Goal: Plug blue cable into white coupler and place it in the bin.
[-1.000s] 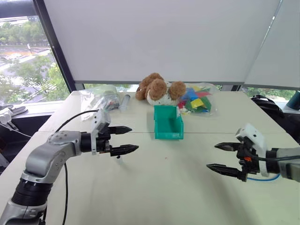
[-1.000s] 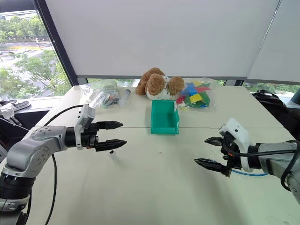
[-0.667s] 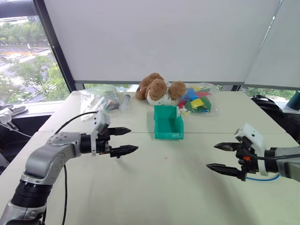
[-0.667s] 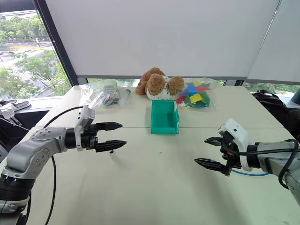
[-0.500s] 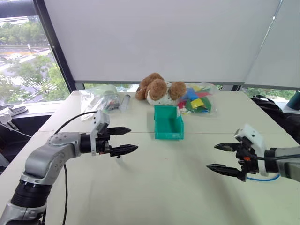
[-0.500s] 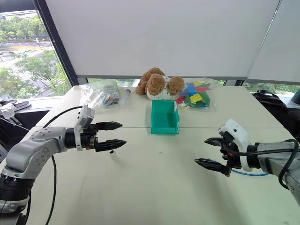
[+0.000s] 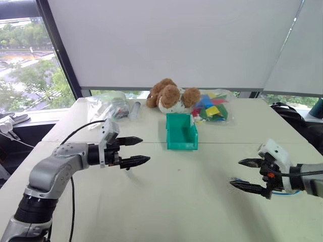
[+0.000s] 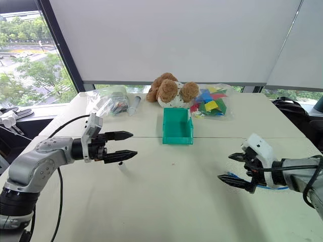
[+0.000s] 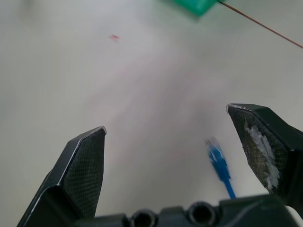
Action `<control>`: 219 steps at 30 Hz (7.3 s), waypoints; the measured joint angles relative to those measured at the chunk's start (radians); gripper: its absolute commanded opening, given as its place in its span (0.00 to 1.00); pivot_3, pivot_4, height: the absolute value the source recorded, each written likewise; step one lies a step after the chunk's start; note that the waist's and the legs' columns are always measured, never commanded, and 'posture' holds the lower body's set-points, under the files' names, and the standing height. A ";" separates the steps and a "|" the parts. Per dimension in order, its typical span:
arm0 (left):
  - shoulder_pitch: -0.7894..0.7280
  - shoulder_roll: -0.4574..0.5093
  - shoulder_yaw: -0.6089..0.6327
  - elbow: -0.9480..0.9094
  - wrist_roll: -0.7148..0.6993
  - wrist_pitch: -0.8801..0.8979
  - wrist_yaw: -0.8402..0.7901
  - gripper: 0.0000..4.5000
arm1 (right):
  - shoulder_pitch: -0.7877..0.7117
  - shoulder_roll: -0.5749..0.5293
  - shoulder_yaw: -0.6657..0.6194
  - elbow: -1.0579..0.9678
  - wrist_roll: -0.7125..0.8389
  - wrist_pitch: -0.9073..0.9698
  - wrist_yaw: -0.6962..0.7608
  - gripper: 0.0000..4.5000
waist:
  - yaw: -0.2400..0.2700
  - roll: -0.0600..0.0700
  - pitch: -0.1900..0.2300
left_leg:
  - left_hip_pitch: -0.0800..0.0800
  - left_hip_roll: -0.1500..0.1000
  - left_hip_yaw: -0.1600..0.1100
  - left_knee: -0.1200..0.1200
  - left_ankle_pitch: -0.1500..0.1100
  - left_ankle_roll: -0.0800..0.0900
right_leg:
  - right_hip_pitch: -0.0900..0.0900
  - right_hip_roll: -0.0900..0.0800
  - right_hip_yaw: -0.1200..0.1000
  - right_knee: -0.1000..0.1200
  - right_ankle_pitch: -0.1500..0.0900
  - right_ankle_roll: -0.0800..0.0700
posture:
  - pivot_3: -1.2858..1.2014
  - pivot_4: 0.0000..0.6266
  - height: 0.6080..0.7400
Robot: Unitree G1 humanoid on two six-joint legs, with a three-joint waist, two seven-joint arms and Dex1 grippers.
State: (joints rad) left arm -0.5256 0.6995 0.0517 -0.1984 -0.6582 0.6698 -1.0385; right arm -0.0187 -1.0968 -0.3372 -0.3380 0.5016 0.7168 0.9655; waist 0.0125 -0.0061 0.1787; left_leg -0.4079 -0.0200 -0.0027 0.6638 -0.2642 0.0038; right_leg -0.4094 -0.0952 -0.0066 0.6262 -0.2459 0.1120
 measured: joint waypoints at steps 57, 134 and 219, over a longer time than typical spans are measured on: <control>-0.054 -0.050 -0.113 0.067 0.073 -0.052 -0.074 1.00 | -0.600 0.479 0.775 0.426 -0.474 -0.378 0.216 0.07 | -0.021 -0.002 -0.001 | 0.001 0.000 -0.001 0.002 0.000 0.000 | 0.000 0.001 0.000 0.003 0.001 0.002 | 0.52 0.24 1.00; -0.222 -0.280 -0.231 0.471 0.451 -0.611 -0.123 0.01 | -0.540 1.151 -0.172 0.020 0.422 0.661 -0.839 1.00 | -0.015 -0.001 -0.002 | 0.000 -0.001 -0.002 0.001 0.000 0.000 | -0.002 0.001 0.000 0.005 0.001 0.002 | 0.52 0.24 1.00; -0.184 -0.272 -0.229 0.429 0.445 -0.603 -0.094 0.22 | -0.458 0.976 0.064 0.069 0.705 0.433 -1.022 0.00 | -0.026 -0.001 -0.002 | -0.001 0.000 -0.002 -0.001 0.000 0.000 | -0.003 0.002 0.001 0.003 0.001 0.002 | 0.52 0.24 1.00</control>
State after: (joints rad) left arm -0.7098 0.4277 -0.1774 0.2306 -0.2130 0.0668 -1.1328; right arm -0.4771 -0.1212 -0.2729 -0.2693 1.2068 1.1494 -0.0569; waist -0.0136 -0.0066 0.1771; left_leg -0.4087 -0.0196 -0.0049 0.6629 -0.2643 0.0041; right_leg -0.4121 -0.0935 -0.0061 0.6295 -0.2449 0.1143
